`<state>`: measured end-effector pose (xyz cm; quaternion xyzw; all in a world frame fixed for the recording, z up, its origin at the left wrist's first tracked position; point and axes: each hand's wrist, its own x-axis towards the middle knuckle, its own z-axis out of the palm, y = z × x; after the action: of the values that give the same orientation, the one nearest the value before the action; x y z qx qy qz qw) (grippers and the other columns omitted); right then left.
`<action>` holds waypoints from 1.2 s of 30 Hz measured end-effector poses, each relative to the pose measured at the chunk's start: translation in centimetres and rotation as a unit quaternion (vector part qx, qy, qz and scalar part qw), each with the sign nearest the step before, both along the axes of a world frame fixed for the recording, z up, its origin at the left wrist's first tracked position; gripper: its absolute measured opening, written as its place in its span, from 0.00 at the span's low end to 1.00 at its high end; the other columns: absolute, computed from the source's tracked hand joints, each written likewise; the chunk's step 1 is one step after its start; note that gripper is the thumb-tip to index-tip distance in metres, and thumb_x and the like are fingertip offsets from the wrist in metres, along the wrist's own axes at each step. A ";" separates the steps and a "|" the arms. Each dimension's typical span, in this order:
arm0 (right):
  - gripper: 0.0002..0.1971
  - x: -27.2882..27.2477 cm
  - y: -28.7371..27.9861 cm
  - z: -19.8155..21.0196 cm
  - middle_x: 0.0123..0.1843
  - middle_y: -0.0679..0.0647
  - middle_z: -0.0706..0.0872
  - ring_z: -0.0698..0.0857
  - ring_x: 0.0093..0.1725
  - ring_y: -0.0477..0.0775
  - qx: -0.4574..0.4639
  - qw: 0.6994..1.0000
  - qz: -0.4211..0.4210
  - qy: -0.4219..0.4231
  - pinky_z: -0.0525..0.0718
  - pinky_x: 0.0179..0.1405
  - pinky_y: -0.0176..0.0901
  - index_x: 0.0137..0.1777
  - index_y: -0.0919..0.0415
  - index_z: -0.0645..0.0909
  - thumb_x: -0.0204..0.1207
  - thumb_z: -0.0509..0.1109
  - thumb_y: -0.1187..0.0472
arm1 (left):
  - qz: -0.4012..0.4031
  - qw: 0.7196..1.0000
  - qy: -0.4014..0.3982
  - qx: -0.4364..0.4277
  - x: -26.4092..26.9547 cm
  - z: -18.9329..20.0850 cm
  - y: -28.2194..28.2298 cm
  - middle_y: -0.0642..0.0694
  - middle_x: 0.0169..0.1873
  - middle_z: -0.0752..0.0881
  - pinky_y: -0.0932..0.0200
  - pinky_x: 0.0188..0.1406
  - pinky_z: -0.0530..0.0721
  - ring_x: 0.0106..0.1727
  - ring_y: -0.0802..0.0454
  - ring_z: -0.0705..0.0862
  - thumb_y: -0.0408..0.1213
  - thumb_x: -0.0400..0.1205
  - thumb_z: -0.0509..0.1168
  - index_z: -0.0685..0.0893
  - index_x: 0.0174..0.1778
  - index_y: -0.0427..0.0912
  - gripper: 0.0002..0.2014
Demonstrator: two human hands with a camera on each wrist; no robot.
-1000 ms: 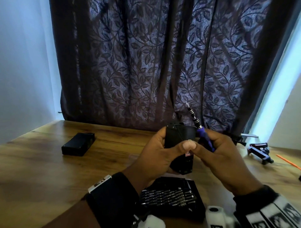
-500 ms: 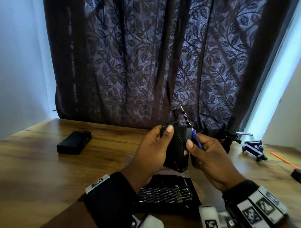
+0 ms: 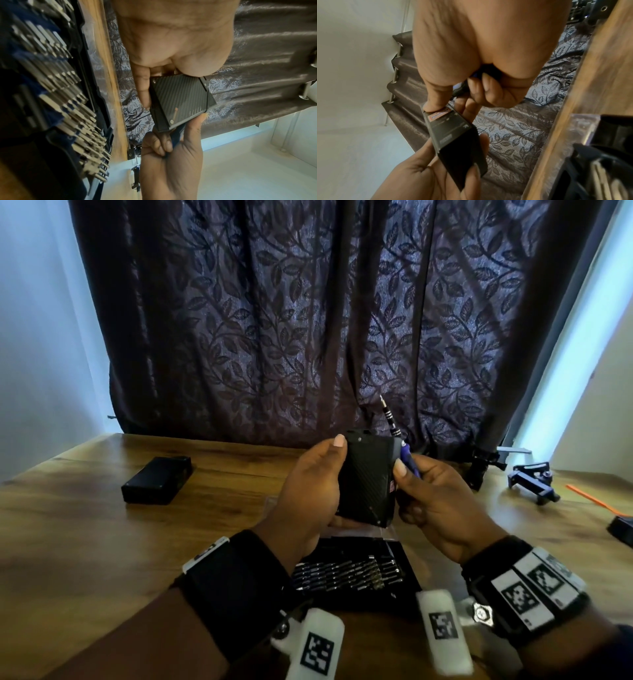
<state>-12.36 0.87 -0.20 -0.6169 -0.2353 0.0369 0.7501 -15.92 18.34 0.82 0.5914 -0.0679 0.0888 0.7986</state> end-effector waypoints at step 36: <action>0.37 2.0 -0.9 -1.5 0.48 0.66 0.76 0.64 0.22 0.44 0.014 0.999 -0.022 0.038 0.64 0.18 0.35 0.63 0.69 0.83 0.69 0.81 0.36 | -0.110 0.977 -0.098 0.152 1.8 -2.6 0.5 0.52 0.63 0.90 0.39 0.60 0.91 0.65 0.49 0.90 0.23 0.71 0.83 0.75 0.78 0.53 0.42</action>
<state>-10.37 -0.01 -1.69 -0.6097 -0.1935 0.0403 0.7676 -14.13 18.79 -1.80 0.6834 -0.2236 0.0467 0.6934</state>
